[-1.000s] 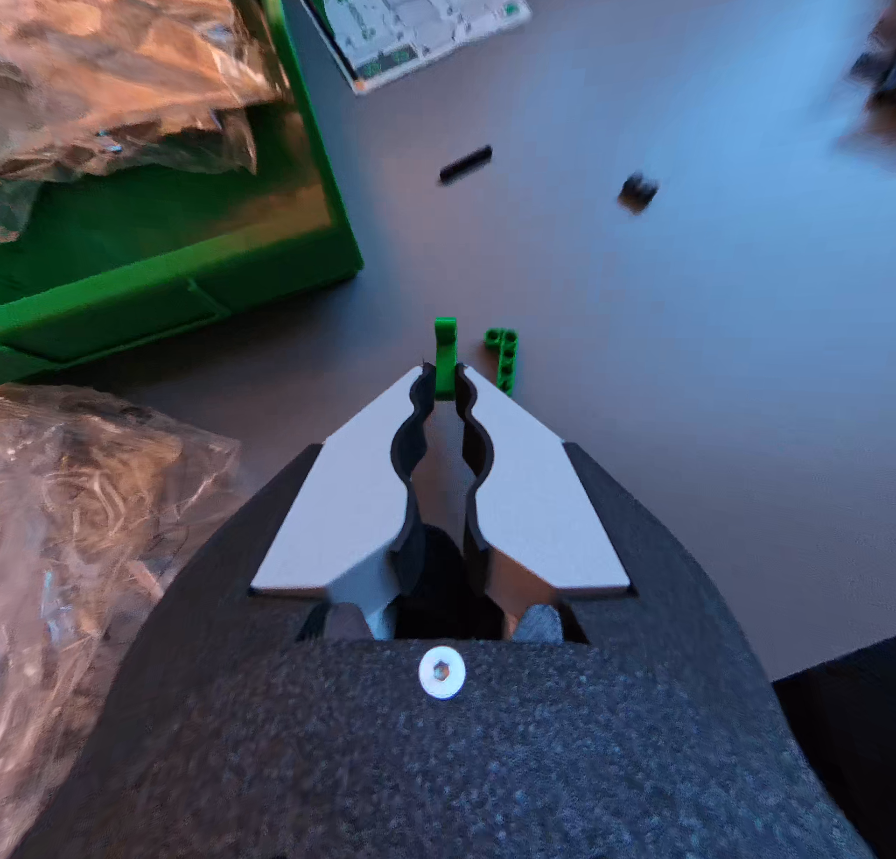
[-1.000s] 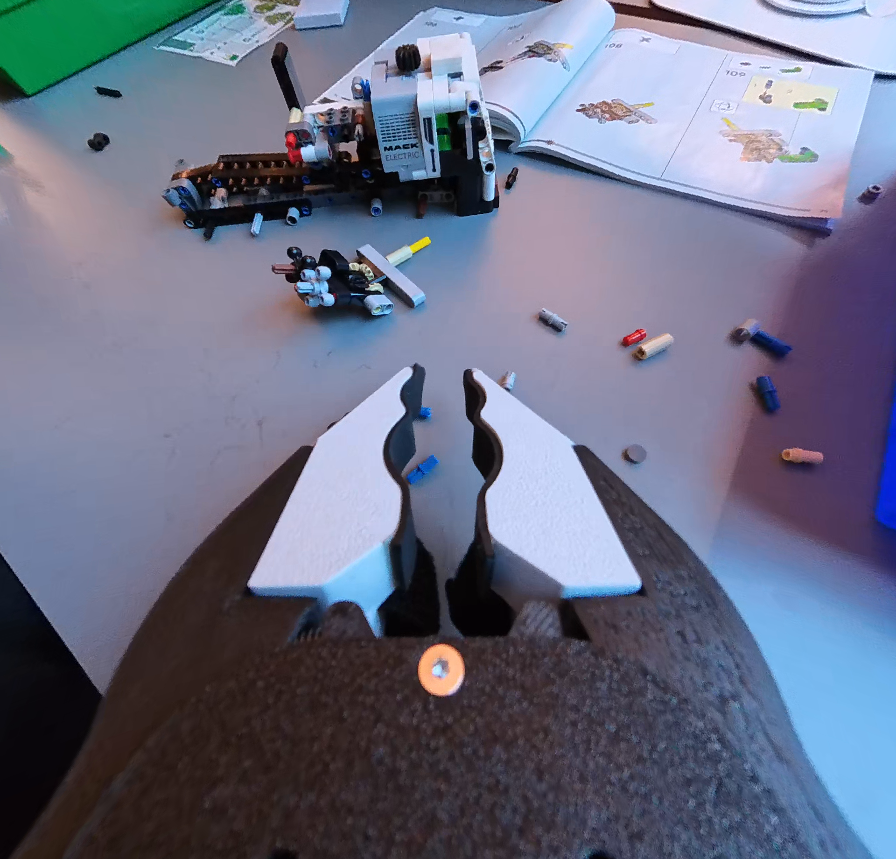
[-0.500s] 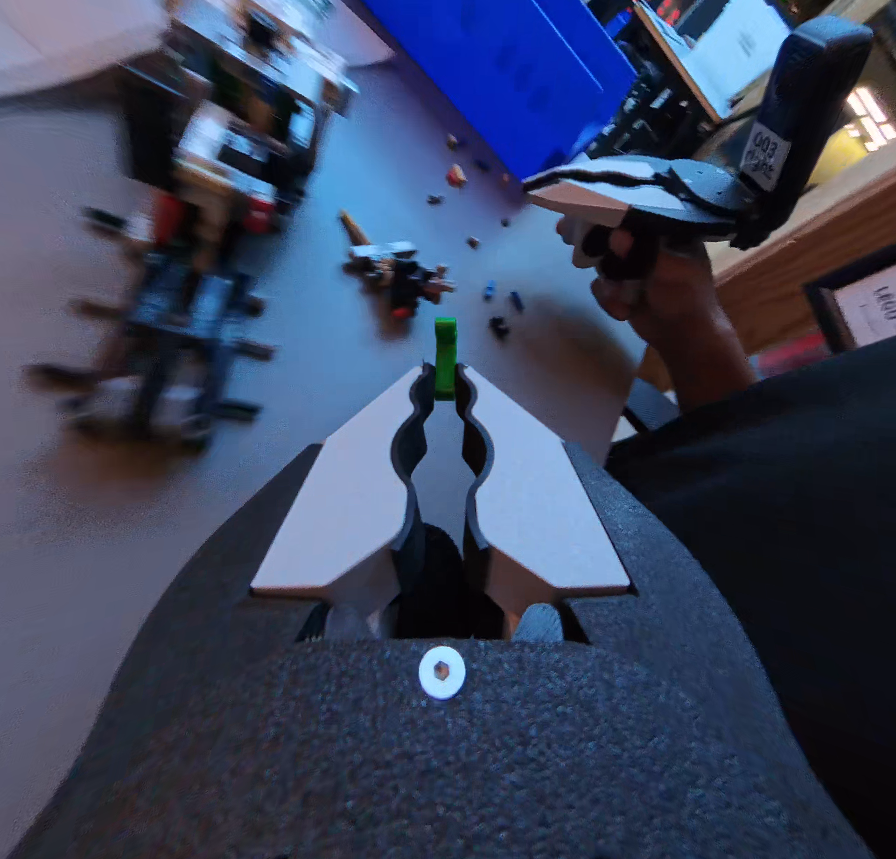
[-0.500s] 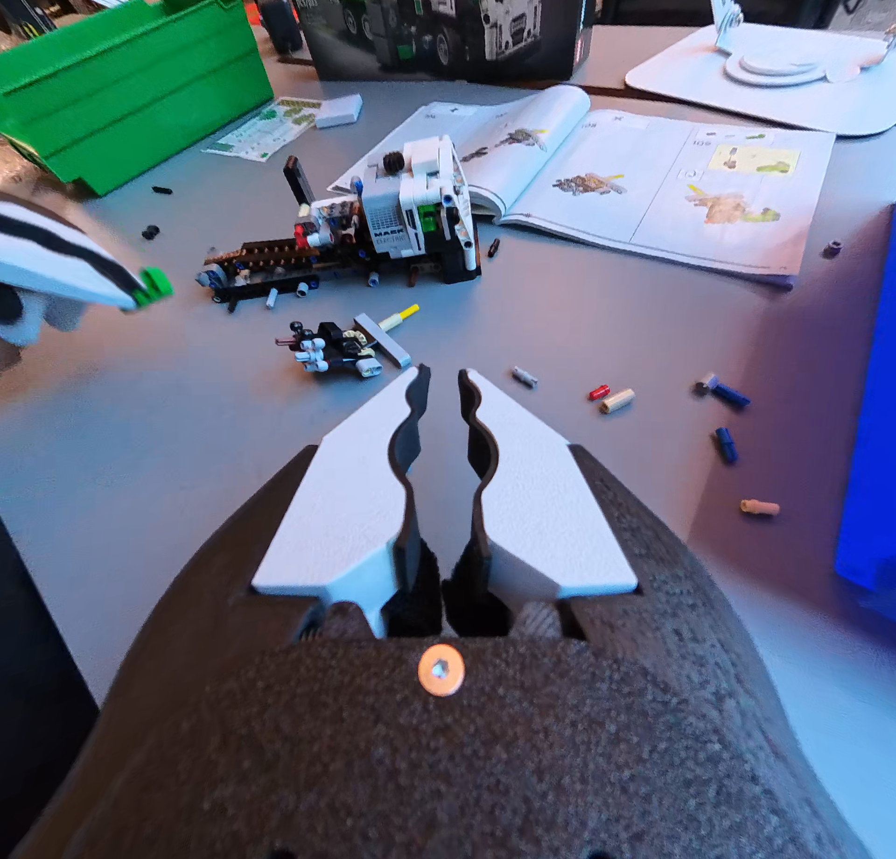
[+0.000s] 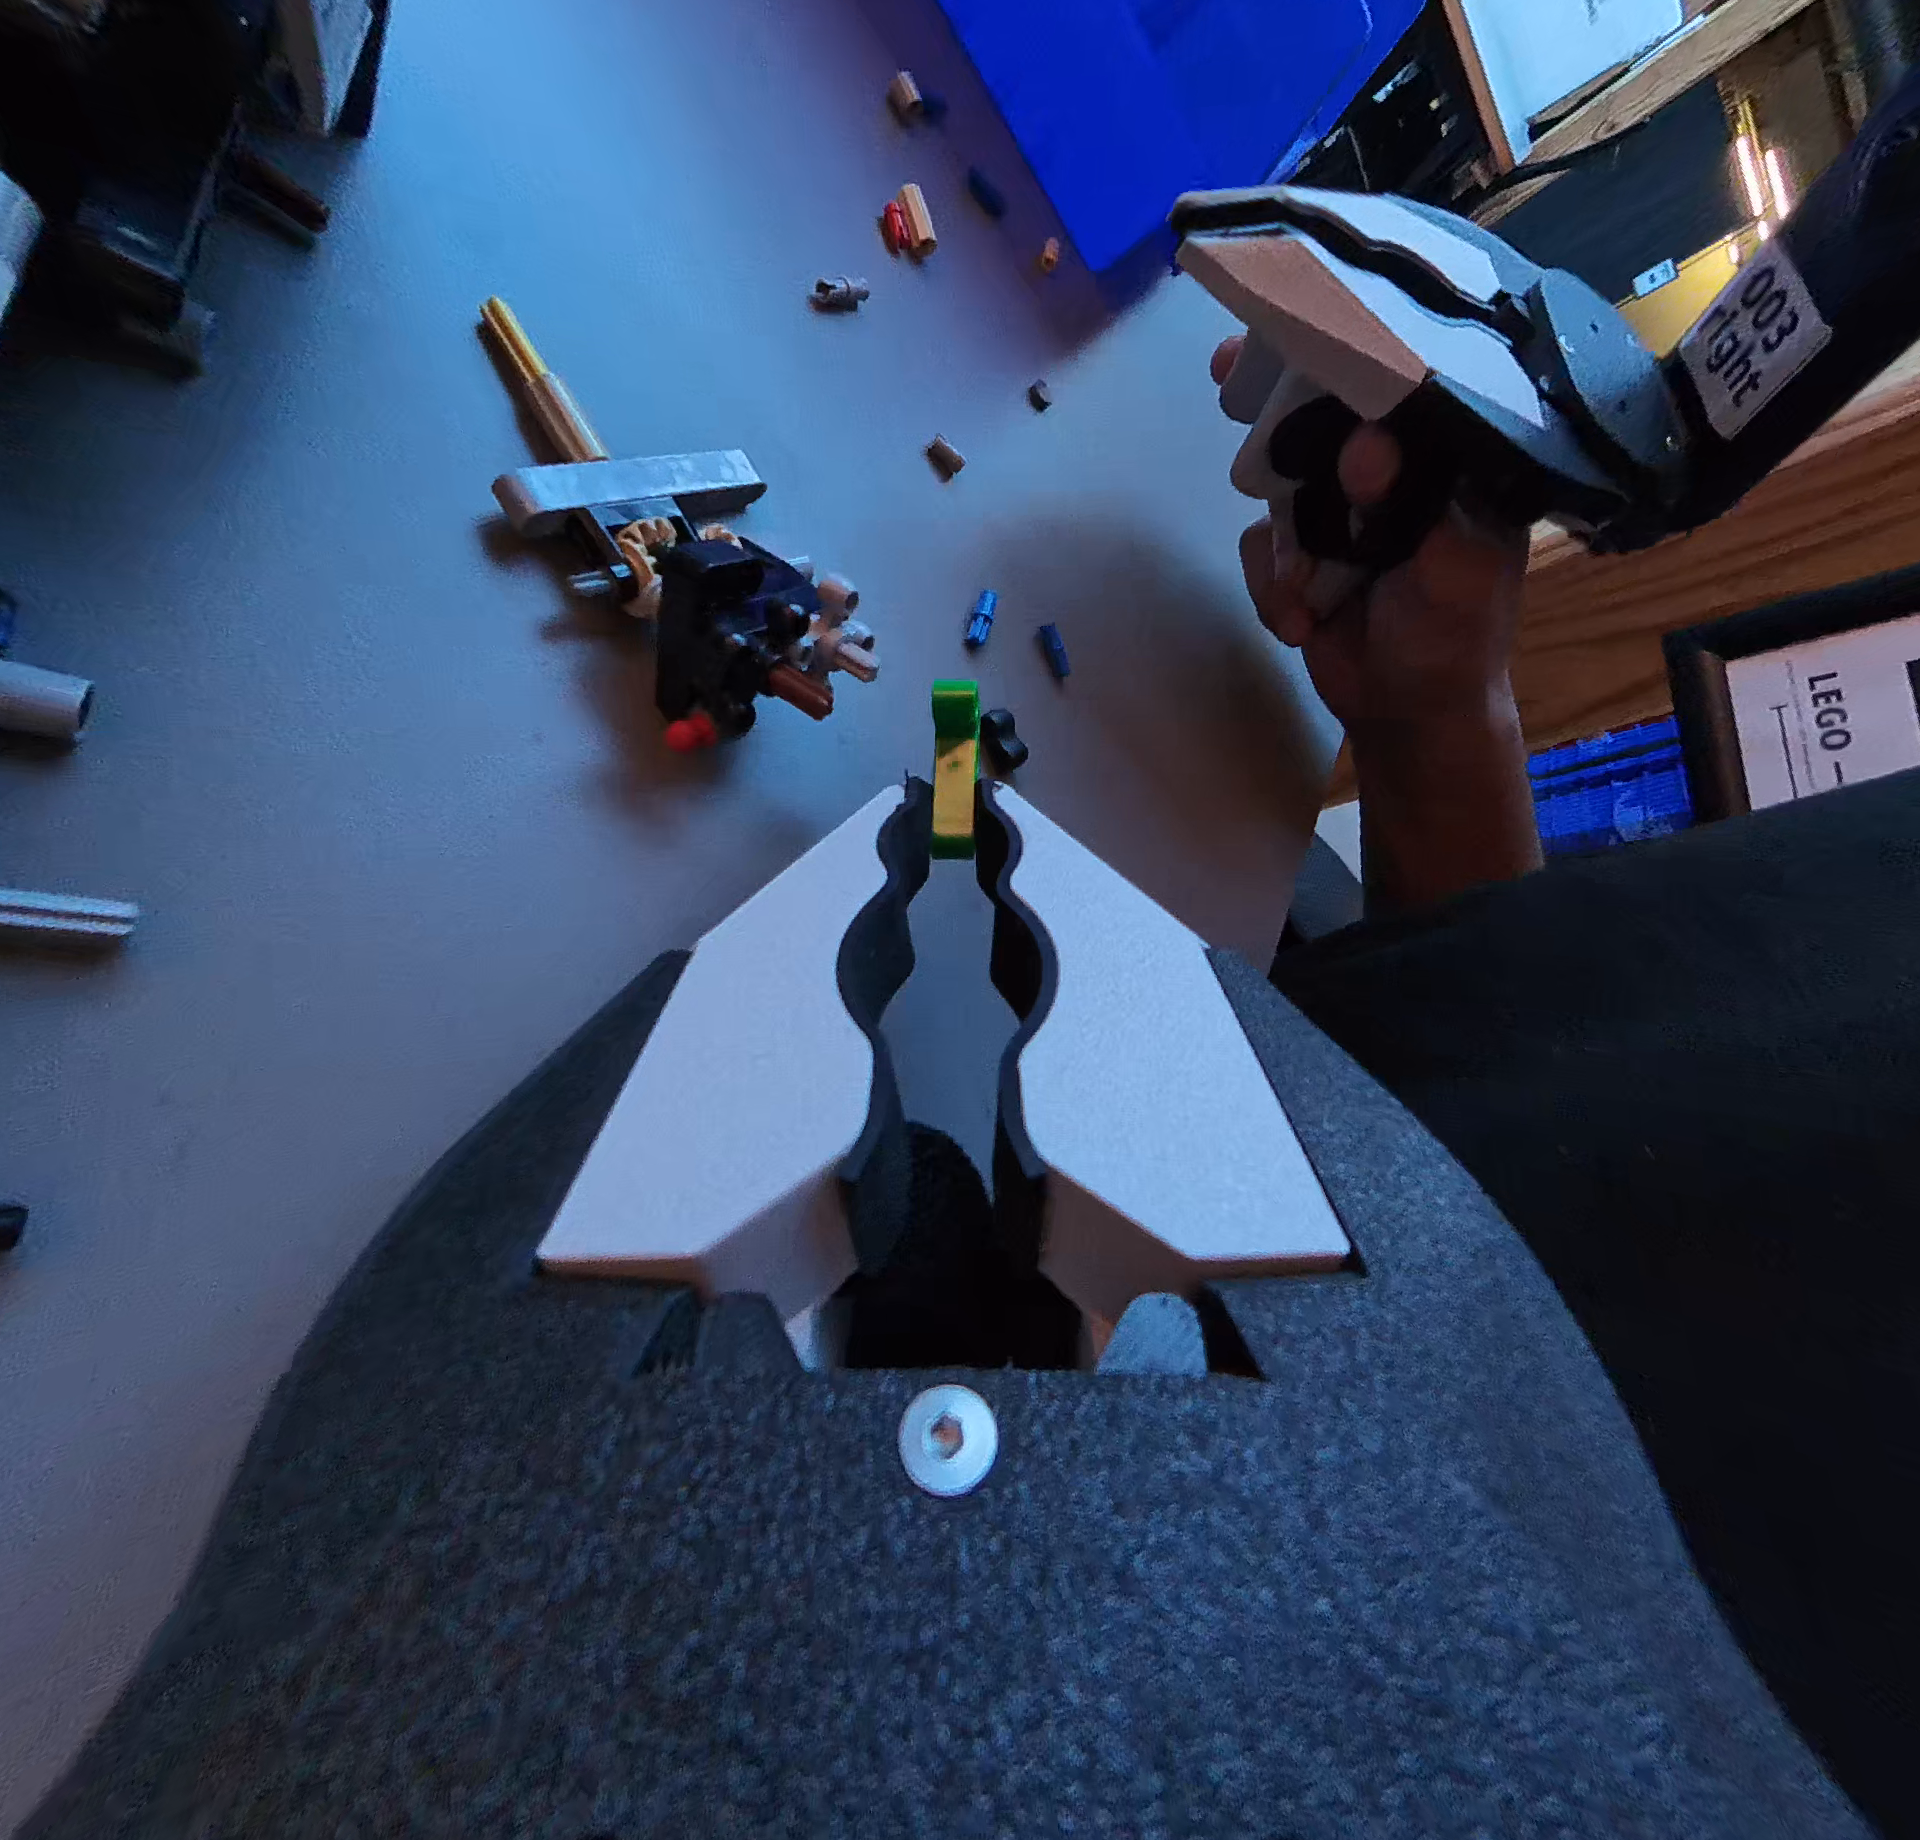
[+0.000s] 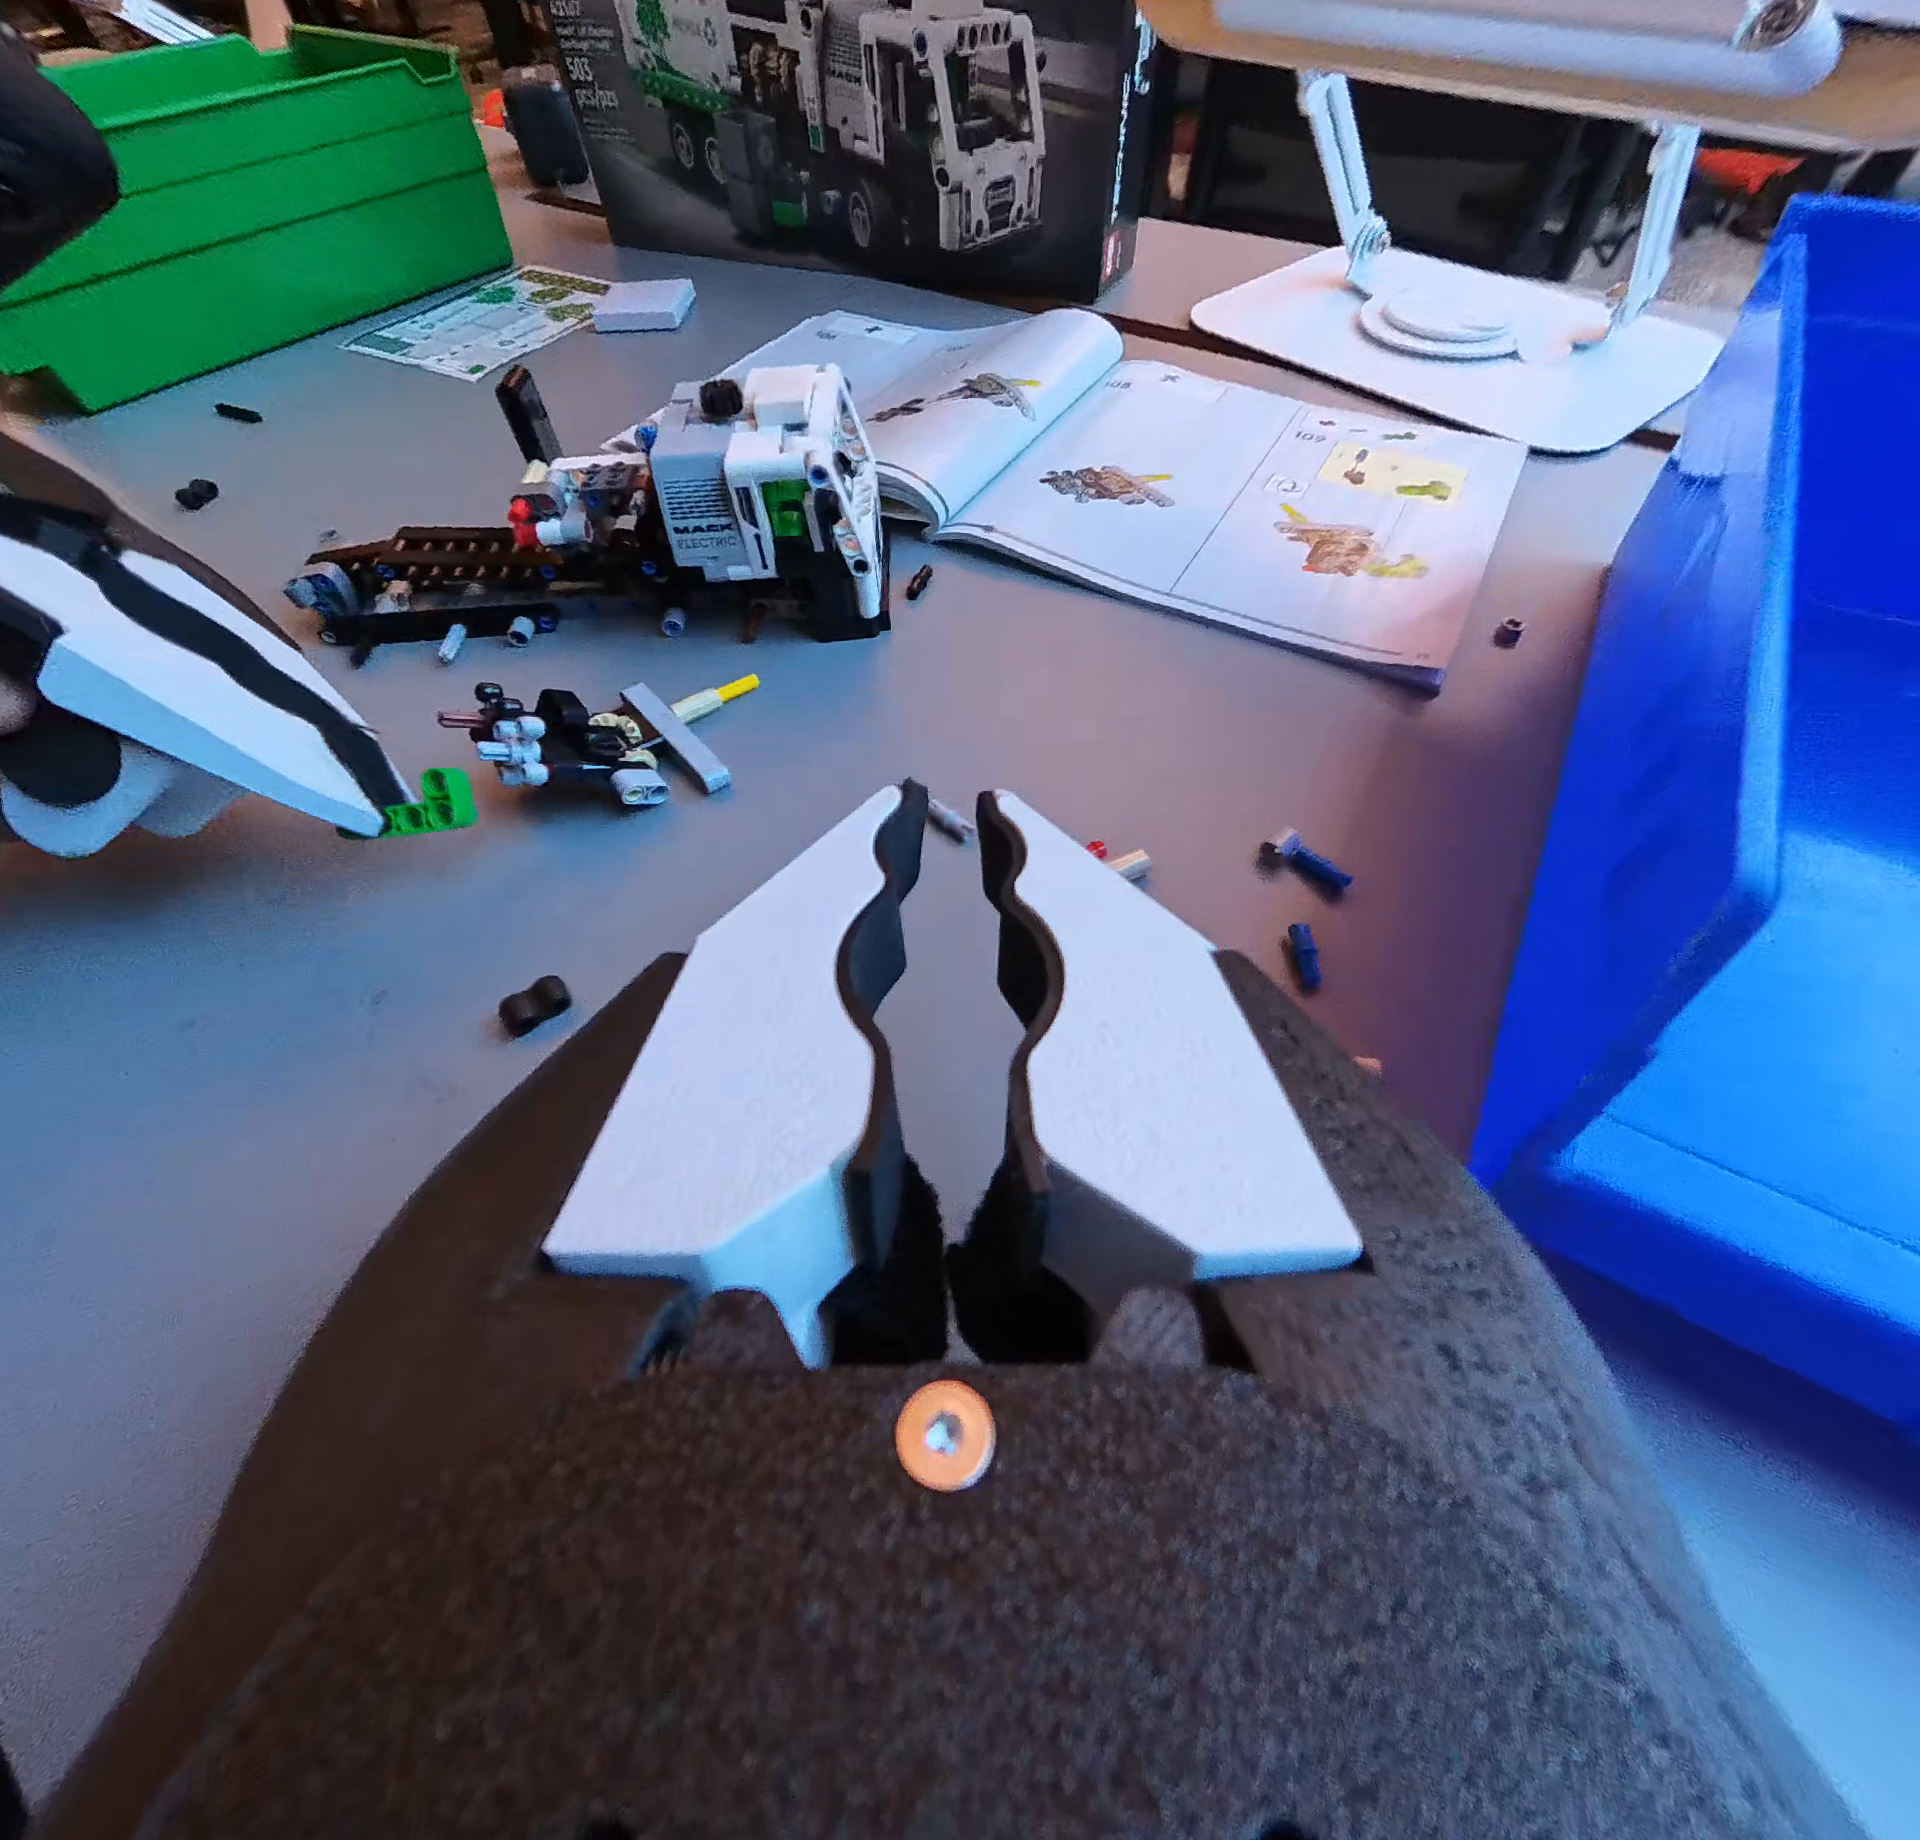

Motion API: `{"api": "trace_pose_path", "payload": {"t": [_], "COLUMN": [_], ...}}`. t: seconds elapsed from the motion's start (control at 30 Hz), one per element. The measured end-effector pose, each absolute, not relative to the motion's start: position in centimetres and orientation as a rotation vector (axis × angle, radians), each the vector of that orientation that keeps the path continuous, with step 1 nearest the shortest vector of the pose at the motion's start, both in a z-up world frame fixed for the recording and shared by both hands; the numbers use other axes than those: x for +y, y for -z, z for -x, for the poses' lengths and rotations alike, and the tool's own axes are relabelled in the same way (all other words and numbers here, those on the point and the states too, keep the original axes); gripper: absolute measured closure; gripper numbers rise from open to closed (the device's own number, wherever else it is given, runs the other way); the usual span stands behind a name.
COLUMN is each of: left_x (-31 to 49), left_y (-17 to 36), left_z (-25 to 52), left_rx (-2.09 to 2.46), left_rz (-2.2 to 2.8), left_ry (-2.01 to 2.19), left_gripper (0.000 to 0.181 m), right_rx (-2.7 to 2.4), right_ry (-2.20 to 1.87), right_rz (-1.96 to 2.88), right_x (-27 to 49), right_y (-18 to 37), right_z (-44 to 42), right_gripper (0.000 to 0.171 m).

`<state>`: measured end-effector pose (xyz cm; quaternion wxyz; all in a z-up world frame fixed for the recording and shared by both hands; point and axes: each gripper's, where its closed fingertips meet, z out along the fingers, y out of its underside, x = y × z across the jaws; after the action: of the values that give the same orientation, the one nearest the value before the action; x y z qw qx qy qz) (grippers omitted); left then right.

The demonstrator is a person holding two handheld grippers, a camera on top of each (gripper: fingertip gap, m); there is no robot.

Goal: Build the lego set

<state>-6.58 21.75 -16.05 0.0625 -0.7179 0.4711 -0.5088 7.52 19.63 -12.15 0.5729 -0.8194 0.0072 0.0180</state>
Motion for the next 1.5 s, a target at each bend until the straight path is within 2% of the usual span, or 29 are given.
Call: {"api": "trace_pose_path", "payload": {"t": [0.57, 1.07, 1.5], "left_x": [19.9, 19.6, 20.9], "left_y": [17.4, 18.3, 16.9], "left_z": [7.7, 9.9, 9.8], "left_rx": [1.350, 1.435, 1.505], "left_rz": [2.386, 2.496, 2.194], "left_ry": [1.709, 1.613, 1.497], "left_gripper": [0.175, 0.173, 0.159], "right_rx": [0.023, -0.503, -0.478], "right_ry": [-0.144, -0.345, -0.100], "right_rz": [1.904, 2.117, 2.246], "right_x": [20.3, 16.9, 18.8], "right_y": [12.1, 16.3, 18.8], "right_z": [-9.4, 1.8, 3.4], "right_gripper": [0.161, 0.155, 0.155]}}
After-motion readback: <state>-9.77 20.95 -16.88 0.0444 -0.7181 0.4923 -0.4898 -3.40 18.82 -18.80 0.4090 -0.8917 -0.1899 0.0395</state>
